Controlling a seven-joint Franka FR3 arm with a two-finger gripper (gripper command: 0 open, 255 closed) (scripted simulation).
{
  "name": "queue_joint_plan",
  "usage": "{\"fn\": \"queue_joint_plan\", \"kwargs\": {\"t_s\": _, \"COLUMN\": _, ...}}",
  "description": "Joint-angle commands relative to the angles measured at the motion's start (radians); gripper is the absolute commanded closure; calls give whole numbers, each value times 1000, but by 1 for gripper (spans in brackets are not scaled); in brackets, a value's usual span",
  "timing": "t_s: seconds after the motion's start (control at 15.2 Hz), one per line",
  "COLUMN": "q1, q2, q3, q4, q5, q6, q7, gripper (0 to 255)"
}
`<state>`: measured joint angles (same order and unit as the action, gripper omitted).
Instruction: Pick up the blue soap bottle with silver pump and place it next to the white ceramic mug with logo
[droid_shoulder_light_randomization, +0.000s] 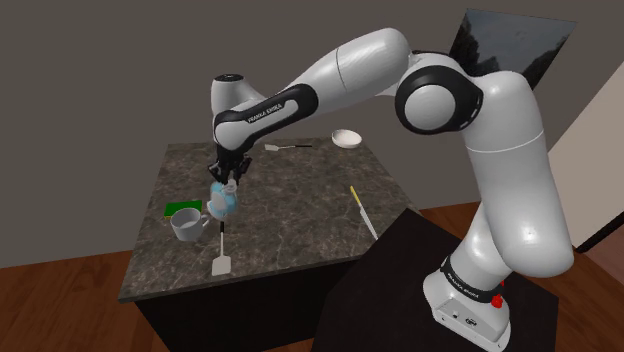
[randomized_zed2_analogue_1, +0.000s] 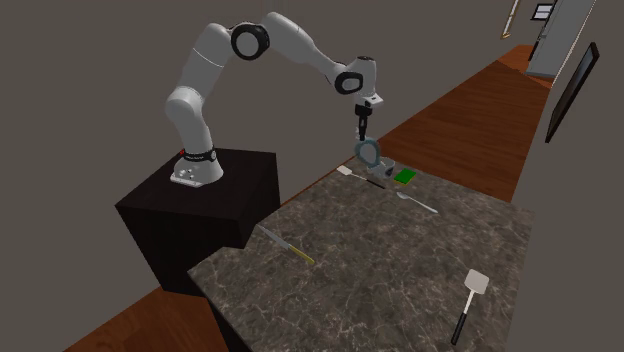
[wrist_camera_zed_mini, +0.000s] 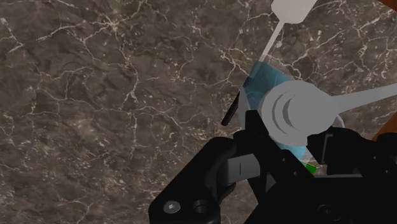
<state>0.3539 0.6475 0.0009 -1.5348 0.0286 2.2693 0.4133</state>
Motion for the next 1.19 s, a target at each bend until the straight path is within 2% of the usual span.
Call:
{"fn": "queue_joint_plan", "kwargs": {"t_s": 0.0, "q1": -1, "q2": 16, "q3": 0, "q4": -1, "q5": 0, "q6": 18, "q7": -1, "gripper": 255}}
{"fn": "queue_joint_plan", "kwargs": {"t_s": 0.59, "q1": -1, "q2": 85, "q3": 1, "q4": -8, "q5": 2, "q6": 94, "q7": -3, "gripper": 255}}
{"fn": "queue_joint_plan", "kwargs": {"t_s": 1.06, "q1": -1, "q2": 85, "q3": 1, "q4": -7, "q5": 2, "q6": 94, "q7": -3, "gripper": 255}}
{"fn": "queue_joint_plan", "kwargs": {"t_s": 1.12, "q1": -1, "q2": 85, "q3": 1, "q4": -7, "q5": 2, "q6": 94, "q7": -4, "gripper": 0}}
